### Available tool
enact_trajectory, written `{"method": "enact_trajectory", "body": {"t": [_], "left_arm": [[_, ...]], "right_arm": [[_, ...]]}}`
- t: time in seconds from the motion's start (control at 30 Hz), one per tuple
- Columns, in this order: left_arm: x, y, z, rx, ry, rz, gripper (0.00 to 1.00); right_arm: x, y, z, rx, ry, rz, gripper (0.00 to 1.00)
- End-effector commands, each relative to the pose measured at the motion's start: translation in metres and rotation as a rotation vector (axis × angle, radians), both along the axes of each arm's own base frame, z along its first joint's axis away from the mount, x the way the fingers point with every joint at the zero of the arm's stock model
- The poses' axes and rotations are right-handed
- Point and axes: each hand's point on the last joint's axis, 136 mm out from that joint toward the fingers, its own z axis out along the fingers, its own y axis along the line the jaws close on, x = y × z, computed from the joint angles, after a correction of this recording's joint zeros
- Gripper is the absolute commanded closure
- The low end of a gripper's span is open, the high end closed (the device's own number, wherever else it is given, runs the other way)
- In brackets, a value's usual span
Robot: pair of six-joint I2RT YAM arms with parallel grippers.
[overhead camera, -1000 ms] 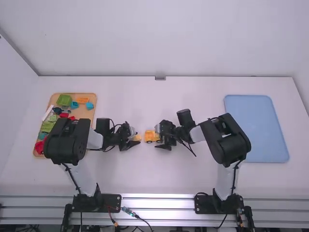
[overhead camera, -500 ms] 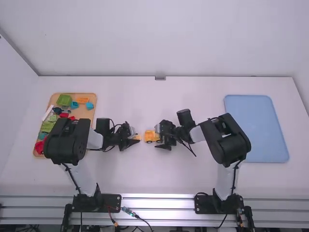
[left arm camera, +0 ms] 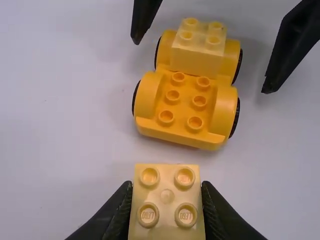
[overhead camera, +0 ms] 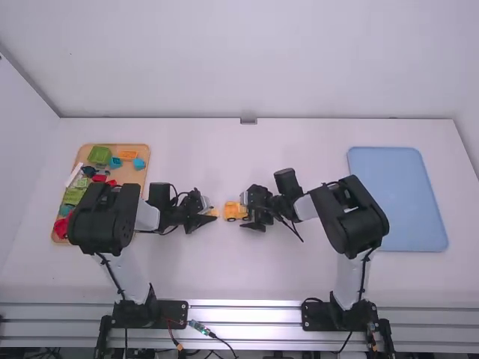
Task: Assemble lego blocks to make yellow taxi
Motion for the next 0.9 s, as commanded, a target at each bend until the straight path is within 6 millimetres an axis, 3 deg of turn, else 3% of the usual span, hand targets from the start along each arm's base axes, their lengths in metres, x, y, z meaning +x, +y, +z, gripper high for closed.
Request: {"method": "enact_trajectory", "body": {"t": [0.0,0.1,0.53,0.73,0.87], "left_arm": [[-0.001,-0.003,-0.001,-0.007,0.002,-0.017,0.77],[-0.001,-0.003,-0.001,-0.007,0.004,-0.017,0.82],[-0.001,-0.004,0.0,-0.01,0.001,-0.021,0.82],[-0.001,-0.004,0.0,-0.009,0.001,-0.023,0.82],[-0.001,-0.004,0.0,-0.009,0.0,-0.023,0.85]], "right_arm": [[0.007,0.003,-0.001,0.0,0.018,-0.025,0.01],[0.01,0.002,-0.002,-0.008,0.032,-0.055,0.0],[0.014,0.007,-0.017,-0.009,0.078,-0.04,0.0],[0.015,0.008,-0.012,0.026,0.116,-0.017,0.12],[0.017,0.003,-0.013,0.029,0.126,-0.031,0.3]]}}
